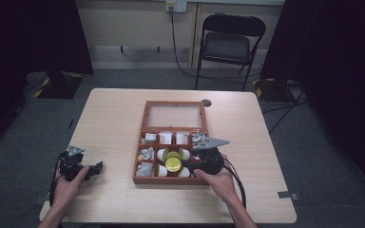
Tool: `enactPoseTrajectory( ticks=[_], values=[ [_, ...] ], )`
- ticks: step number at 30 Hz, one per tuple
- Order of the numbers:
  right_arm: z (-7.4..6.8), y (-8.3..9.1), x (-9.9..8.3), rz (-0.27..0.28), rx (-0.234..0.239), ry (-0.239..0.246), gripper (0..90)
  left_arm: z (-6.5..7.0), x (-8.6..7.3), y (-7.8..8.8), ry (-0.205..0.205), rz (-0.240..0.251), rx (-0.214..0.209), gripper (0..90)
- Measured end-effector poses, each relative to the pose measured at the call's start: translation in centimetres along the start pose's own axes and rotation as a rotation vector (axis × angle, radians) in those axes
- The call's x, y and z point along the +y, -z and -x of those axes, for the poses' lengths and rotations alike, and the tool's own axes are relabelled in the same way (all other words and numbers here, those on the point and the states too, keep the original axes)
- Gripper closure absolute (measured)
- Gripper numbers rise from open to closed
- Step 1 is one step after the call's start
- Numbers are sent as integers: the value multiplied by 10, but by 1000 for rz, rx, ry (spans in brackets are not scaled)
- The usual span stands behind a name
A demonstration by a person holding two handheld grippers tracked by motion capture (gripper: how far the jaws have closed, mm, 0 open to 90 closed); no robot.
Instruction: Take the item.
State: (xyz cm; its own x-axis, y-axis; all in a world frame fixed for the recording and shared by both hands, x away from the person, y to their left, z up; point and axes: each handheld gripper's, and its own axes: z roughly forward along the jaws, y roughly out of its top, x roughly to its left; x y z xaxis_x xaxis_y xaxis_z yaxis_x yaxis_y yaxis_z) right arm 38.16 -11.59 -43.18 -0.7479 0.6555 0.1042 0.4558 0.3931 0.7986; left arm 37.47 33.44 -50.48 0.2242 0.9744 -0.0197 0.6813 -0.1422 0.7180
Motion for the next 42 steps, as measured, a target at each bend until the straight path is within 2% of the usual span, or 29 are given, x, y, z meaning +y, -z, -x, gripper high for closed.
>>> enactPoseTrajectory(
  ticks=[7,9,14,15,18,20,23,27,31,42],
  values=[
    [-5,-13,2,-23,32,18,445,0,0,0,0,0,0,0],
    [-4,-17,3,-21,44,10,459,0,0,0,0,0,0,0],
    [-6,-28,6,-54,48,38,456,0,0,0,0,0,0,0],
    [-6,-31,5,-54,50,31,434,0,0,0,0,0,0,0],
    [-6,-34,4,-52,56,23,448,0,0,0,0,0,0,0],
    [-8,-37,3,-72,57,37,434,0,0,0,0,0,0,0],
    [-8,-37,3,-65,59,31,426,0,0,0,0,0,0,0],
    [-8,-41,2,-89,64,31,397,0,0,0,0,0,0,0],
    [-10,-42,2,-87,60,41,364,0,0,0,-1,0,0,0],
    [-13,-48,3,-135,60,66,372,0,0,0,0,0,0,0]
  ],
)
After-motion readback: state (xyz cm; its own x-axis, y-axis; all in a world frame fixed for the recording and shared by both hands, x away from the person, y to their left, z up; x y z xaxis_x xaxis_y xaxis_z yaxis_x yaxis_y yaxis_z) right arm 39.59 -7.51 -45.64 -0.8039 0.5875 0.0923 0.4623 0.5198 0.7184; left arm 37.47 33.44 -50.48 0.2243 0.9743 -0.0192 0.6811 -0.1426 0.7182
